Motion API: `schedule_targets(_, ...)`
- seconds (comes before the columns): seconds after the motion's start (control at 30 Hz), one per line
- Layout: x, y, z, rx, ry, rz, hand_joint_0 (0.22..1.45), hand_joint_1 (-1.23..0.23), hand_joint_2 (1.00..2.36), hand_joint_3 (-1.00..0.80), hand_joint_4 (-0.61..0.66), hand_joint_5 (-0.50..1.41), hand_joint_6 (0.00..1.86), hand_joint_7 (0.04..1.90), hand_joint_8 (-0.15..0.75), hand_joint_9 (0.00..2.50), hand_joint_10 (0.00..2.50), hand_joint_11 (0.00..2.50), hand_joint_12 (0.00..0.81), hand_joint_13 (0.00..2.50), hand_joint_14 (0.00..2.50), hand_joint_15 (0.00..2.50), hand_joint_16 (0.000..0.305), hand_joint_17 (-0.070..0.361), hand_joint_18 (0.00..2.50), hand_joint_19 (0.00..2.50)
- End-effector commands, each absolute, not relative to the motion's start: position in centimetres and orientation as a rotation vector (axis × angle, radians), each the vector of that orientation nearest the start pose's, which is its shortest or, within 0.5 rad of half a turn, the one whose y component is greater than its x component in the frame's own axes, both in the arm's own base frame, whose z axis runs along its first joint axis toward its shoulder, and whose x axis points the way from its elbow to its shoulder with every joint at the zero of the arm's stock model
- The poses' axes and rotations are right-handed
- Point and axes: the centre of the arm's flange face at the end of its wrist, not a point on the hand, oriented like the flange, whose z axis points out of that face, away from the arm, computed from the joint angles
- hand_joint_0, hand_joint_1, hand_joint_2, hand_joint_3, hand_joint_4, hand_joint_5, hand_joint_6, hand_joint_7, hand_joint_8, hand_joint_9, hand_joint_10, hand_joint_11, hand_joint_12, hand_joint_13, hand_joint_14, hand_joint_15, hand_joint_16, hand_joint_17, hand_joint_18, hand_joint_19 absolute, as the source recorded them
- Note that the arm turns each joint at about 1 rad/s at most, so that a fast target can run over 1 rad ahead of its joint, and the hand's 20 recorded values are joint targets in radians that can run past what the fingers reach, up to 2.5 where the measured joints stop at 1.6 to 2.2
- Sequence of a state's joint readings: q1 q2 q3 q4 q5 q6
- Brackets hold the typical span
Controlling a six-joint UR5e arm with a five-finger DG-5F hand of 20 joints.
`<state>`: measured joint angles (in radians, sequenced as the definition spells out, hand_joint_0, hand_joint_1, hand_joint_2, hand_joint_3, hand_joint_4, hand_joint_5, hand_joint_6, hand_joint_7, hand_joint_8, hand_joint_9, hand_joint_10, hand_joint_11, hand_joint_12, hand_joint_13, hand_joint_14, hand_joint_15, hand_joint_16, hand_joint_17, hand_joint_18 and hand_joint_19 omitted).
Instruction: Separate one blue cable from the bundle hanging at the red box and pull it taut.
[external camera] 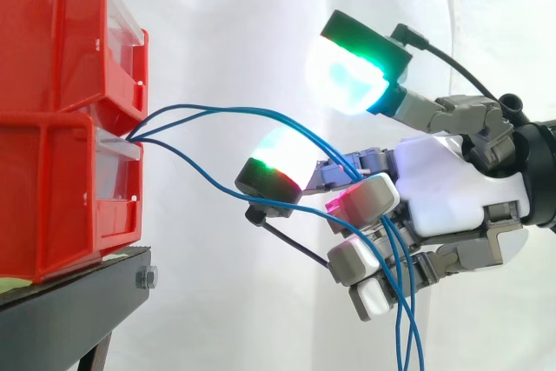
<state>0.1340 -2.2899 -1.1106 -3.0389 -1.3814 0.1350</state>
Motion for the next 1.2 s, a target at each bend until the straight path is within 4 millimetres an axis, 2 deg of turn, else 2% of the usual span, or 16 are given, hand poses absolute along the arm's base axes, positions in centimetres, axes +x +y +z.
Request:
schedule_targets(0.0, 75.41, -5.13, 26.80, 1.431, 1.213, 1.165, 0.48, -0.63, 1.00, -0.50, -0.05, -0.19, 0.87, 0.89, 0.274, 1.16, 0.01, 1.21, 0.393, 0.93, 0.02, 0.78, 0.057, 0.129, 0.76, 0.69)
schedule_targets(0.03, 75.41, -5.13, 26.80, 1.431, 1.213, 1.165, 0.53, -0.64, 1.00, -0.50, -0.07, -0.18, 0.86, 0.92, 0.264, 1.18, 0.01, 1.24, 0.377, 0.92, 0.02, 0.79, 0.053, 0.120, 0.75, 0.71)
schedule_targets(0.13, 75.42, -4.99, 26.80, 1.430, 1.216, 1.167, 0.58, -0.68, 1.00, -0.50, -0.09, -0.18, 0.86, 0.96, 0.248, 1.17, 0.01, 1.23, 0.368, 0.92, 0.02, 0.79, 0.050, 0.113, 0.74, 0.72)
schedule_targets(0.37, 75.39, -4.98, 26.78, 1.431, 1.219, 1.166, 0.60, -0.74, 1.01, -0.30, -0.11, -0.18, 0.87, 1.04, 0.251, 1.18, 0.01, 1.24, 0.367, 0.93, 0.03, 0.79, 0.049, 0.111, 0.74, 0.73)
schedule_targets(0.47, 75.36, -4.99, 26.71, 1.432, 1.221, 1.165, 0.60, -0.74, 1.01, -0.33, -0.07, -0.19, 0.89, 0.97, 0.258, 1.16, 0.01, 1.23, 0.368, 0.93, 0.02, 0.79, 0.050, 0.112, 0.74, 0.72)
schedule_targets(0.5, 75.37, -4.97, 26.89, 1.430, 1.219, 1.168, 0.58, -0.73, 1.01, -0.43, -0.05, -0.19, 0.89, 0.94, 0.262, 1.16, 0.01, 1.23, 0.370, 0.93, 0.03, 0.80, 0.050, 0.113, 0.75, 0.71)
schedule_targets(0.57, 75.39, -4.97, 26.78, 1.431, 1.221, 1.167, 0.54, -0.68, 1.00, -0.50, -0.03, -0.19, 0.89, 0.91, 0.277, 1.17, 0.01, 1.23, 0.380, 0.94, 0.02, 0.79, 0.052, 0.117, 0.76, 0.71)
schedule_targets(0.7, 75.38, -5.07, 26.78, 1.432, 1.220, 1.169, 0.46, -0.61, 1.00, -0.50, 0.02, -0.19, 0.88, 0.89, 0.315, 1.18, 0.01, 1.22, 0.420, 0.96, 0.02, 0.79, 0.060, 0.135, 0.78, 0.69)
schedule_targets(0.87, 75.37, -5.07, 26.89, 1.430, 1.219, 1.169, 0.42, -0.58, 1.00, -0.50, 0.05, -0.19, 0.87, 0.87, 0.337, 1.17, 0.01, 1.20, 0.439, 0.95, 0.02, 0.77, 0.065, 0.147, 0.79, 0.68)
schedule_targets(1.03, 75.37, -4.92, 27.06, 1.424, 1.230, 1.182, 0.43, -0.67, 1.00, -0.50, 0.04, -0.19, 0.87, 0.88, 0.329, 1.16, 0.01, 1.21, 0.430, 0.94, 0.02, 0.77, 0.064, 0.143, 0.77, 0.68)
schedule_targets(1.17, 74.97, -5.04, 27.61, 1.431, 1.242, 1.176, 0.50, -0.78, 1.00, -0.50, 0.00, -0.20, 0.87, 0.92, 0.292, 1.11, 0.01, 1.20, 0.396, 0.90, 0.02, 0.78, 0.057, 0.129, 0.71, 0.69)
